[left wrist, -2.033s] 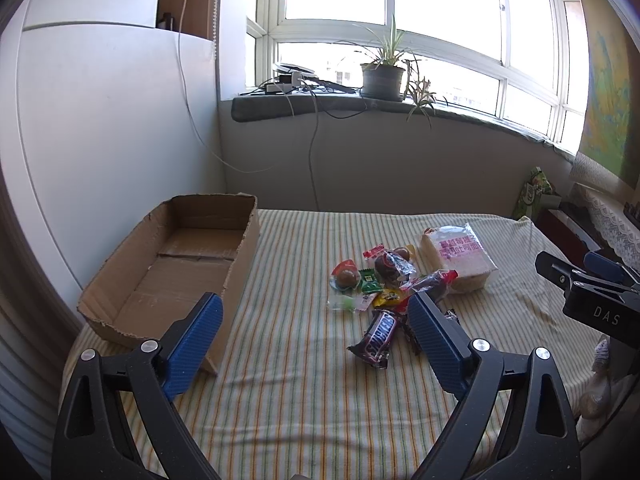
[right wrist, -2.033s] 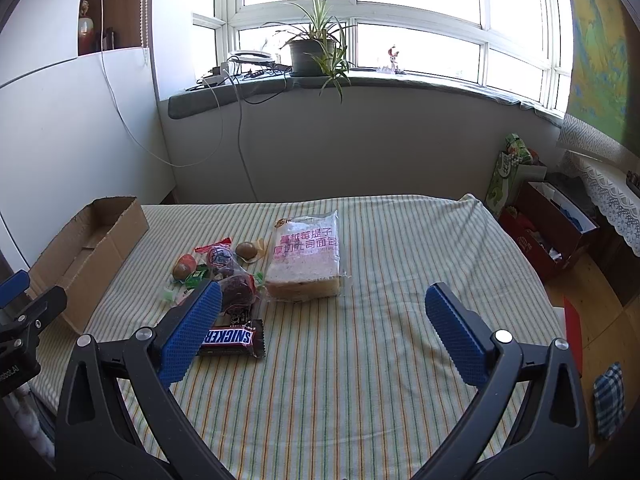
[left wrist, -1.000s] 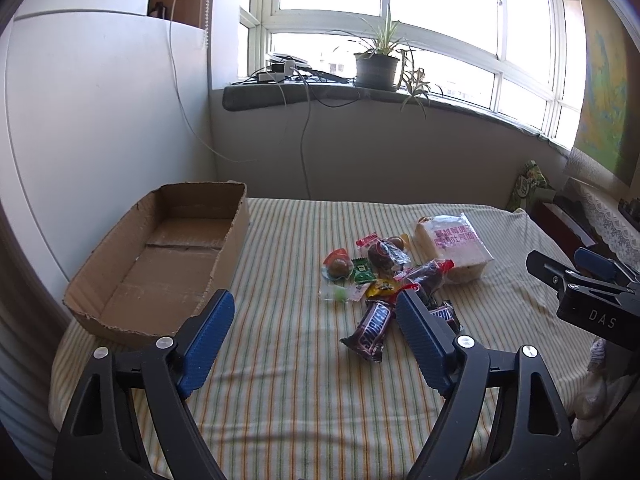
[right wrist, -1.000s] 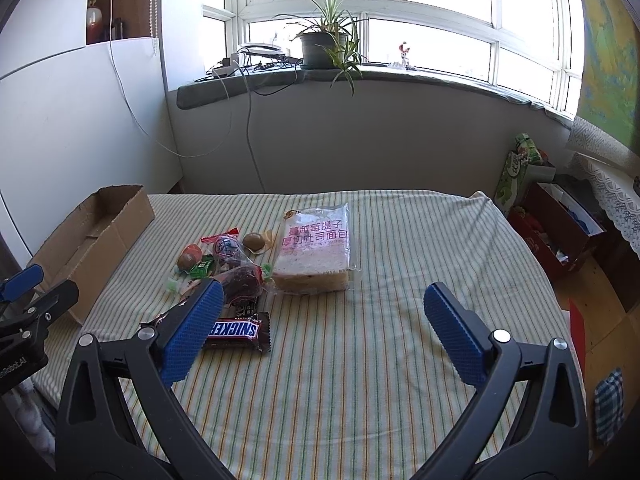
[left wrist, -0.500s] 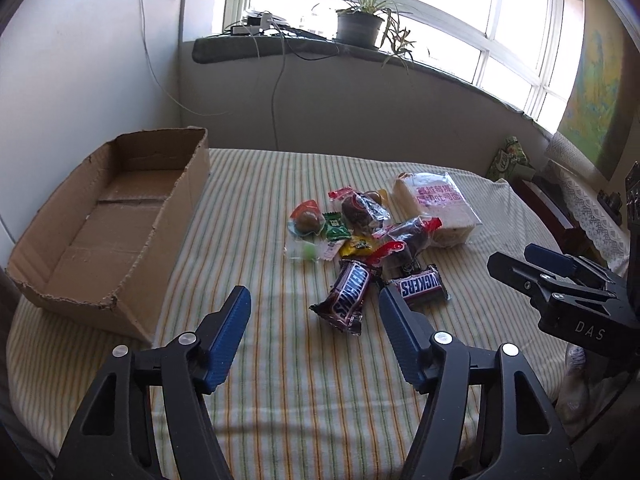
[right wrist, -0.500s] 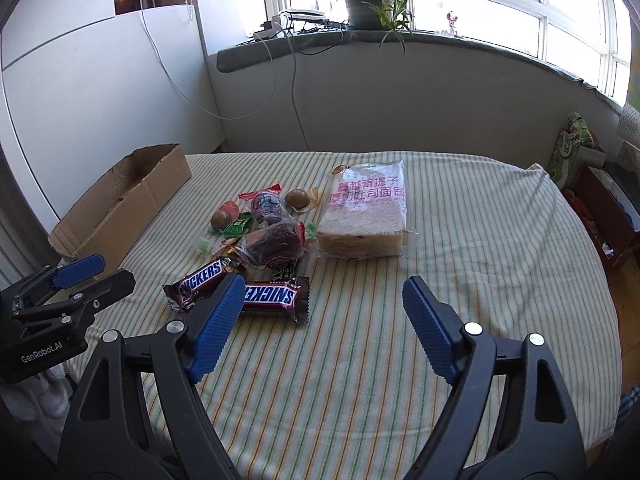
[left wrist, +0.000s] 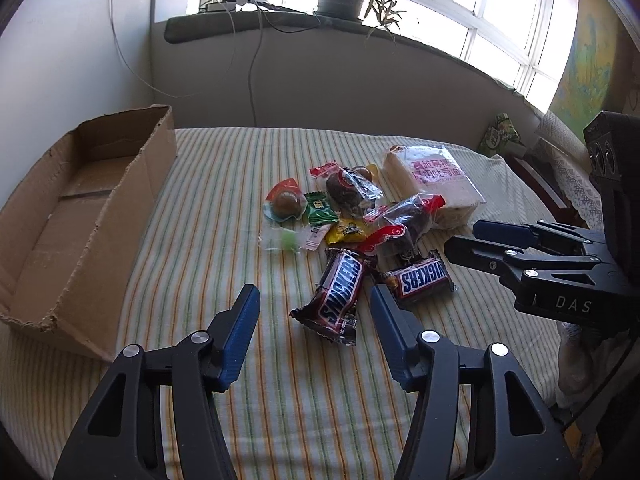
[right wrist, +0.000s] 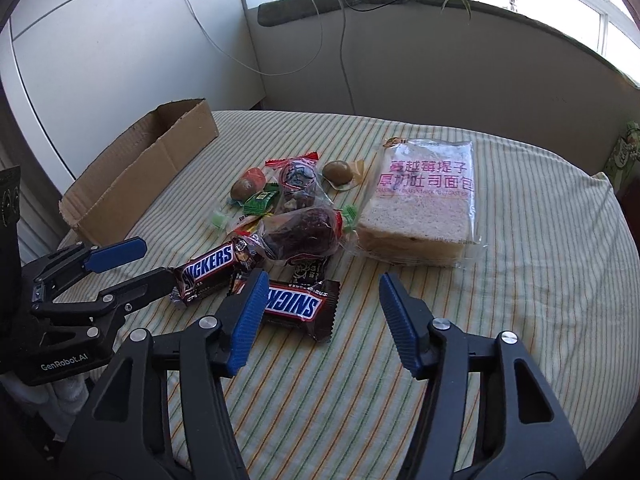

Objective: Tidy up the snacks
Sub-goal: 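Move both tools down toward the Snickers bars in the snack pile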

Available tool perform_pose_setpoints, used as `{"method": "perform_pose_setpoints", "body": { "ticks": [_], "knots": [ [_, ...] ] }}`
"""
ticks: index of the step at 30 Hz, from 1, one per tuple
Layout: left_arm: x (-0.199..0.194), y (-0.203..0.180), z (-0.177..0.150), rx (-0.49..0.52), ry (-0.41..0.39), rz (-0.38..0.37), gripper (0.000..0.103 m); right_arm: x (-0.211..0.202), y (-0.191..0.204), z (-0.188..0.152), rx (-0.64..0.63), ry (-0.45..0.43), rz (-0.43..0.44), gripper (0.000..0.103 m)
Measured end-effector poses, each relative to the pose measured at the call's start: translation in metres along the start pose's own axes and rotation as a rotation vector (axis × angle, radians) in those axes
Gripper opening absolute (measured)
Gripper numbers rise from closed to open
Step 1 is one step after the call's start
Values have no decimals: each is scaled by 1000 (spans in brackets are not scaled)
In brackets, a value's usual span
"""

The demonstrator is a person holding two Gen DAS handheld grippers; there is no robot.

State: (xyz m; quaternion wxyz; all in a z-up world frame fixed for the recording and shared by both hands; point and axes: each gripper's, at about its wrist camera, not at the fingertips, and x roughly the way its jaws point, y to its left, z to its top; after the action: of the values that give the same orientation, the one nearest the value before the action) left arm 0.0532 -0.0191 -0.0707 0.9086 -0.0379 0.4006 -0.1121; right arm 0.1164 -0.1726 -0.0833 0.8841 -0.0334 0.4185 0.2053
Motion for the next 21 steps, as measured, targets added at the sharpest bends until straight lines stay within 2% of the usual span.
{"method": "perform_pose_setpoints", "body": {
  "ticks": [5,11,21],
  "knots": [
    [8,2,4,-10,19,-19,53,21,-6,7,-9,74,103,58],
    [16,5,6,-11,36,-27,52,40,-9,12,1,126,181,58],
    [25,4,5,-1,60,-47,44,38,6,-4,-77,191,214,58]
  ]
}}
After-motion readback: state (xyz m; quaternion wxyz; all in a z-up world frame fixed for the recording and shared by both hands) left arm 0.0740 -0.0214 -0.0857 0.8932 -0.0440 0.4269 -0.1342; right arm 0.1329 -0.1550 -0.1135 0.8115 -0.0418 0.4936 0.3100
